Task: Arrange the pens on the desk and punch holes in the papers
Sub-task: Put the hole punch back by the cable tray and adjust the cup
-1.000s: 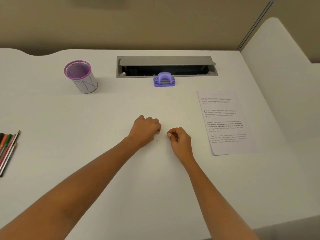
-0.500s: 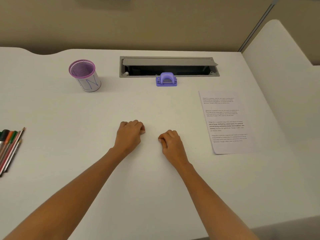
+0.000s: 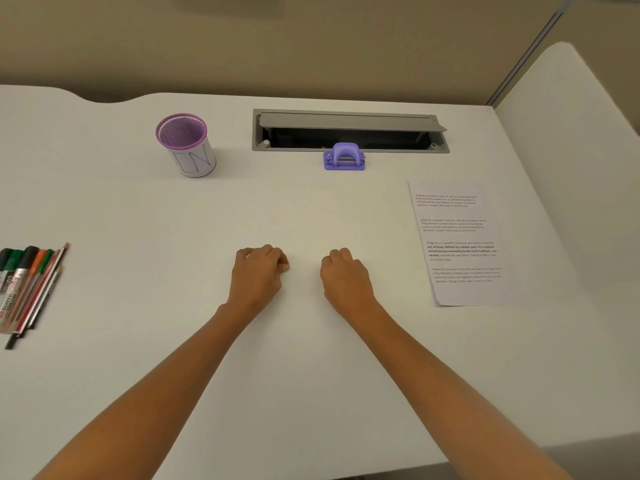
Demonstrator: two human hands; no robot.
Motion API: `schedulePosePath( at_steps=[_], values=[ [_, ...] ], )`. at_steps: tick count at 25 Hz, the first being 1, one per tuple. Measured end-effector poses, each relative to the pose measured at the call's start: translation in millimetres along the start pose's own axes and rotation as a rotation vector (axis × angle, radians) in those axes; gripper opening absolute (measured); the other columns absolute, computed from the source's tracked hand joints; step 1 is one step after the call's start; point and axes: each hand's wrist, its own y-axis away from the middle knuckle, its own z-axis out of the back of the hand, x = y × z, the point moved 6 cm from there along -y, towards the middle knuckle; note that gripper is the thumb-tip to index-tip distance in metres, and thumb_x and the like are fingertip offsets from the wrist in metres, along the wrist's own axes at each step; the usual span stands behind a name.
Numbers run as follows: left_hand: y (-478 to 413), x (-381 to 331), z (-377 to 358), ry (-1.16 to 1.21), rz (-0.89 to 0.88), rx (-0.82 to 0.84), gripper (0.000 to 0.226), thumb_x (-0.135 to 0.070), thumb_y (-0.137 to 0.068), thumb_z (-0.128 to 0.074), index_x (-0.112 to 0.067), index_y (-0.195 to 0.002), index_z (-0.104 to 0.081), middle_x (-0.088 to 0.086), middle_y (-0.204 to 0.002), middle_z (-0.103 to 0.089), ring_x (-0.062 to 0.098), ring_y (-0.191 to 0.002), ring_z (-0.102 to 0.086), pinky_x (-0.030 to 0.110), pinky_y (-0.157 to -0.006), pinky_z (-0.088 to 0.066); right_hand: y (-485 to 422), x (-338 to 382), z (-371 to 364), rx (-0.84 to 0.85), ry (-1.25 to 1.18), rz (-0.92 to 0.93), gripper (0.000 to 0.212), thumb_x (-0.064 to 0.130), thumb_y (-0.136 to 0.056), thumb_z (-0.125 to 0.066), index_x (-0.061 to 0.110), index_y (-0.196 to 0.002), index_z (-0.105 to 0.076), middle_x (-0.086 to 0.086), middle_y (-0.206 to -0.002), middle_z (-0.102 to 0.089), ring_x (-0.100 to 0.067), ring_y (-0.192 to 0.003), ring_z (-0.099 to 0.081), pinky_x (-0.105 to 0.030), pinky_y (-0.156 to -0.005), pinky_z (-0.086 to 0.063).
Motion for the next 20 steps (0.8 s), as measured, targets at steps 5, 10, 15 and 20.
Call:
schedulePosePath(
  at_steps=[5, 10, 15, 20],
  values=[
    [6.5, 1.0, -3.9, -0.027, -0.002, 0.016, 0.011, -0.016, -0.091, -0.054, -0.015, -0.086, -0.064, -0.001, -0.085, -0.065, 0.023, -0.080, -0.061, 0.034, -0.095, -0.031, 3.7, 8.5, -4.5, 0.025, 0.105, 0.054, 0.018, 0.013, -0.062, -0.069, 0.023, -0.073, -0.060, 0.007, -0.076, -0.059, -0.007, -0.073, -0.057, -0.022, -0.045, -0.028],
    [14.9, -0.3, -0.9, 0.002, 0.015, 0.050, 0.012, -0.015, -0.092, -0.051, -0.015, -0.090, -0.063, -0.002, -0.090, -0.064, 0.022, -0.085, -0.060, 0.034, -0.098, -0.029, -12.9, -12.3, -24.9, 0.029, -0.279, -0.014, 0.014, 0.011, -0.091, -0.043, 0.005, -0.100, -0.052, -0.006, -0.102, -0.051, -0.021, -0.098, -0.048, -0.031, -0.058, -0.040],
    [18.5, 9.5, 17.6, 0.201, 0.101, 0.008, 0.010, -0.013, -0.092, -0.052, -0.015, -0.089, -0.062, -0.005, -0.088, -0.063, 0.018, -0.081, -0.060, 0.033, -0.089, -0.037, -3.0, -63.2, -41.1, 0.098, -1.485, -0.554, 0.018, 0.018, -0.094, -0.044, 0.016, -0.079, -0.052, -0.001, -0.078, -0.050, -0.015, -0.061, -0.048, -0.028, -0.056, -0.043],
    [12.4, 30.7, 40.0, 0.408, 0.242, -0.063, 0.009, -0.017, -0.093, -0.053, -0.017, -0.089, -0.062, -0.008, -0.090, -0.063, 0.011, -0.073, -0.054, 0.037, -0.084, -0.045, -8.0, -58.9, -25.4, 0.068, -2.075, -0.666, 0.022, 0.010, -0.092, -0.049, 0.013, -0.073, -0.060, -0.003, -0.072, -0.056, -0.015, -0.066, -0.052, -0.029, -0.051, -0.040]
  ],
)
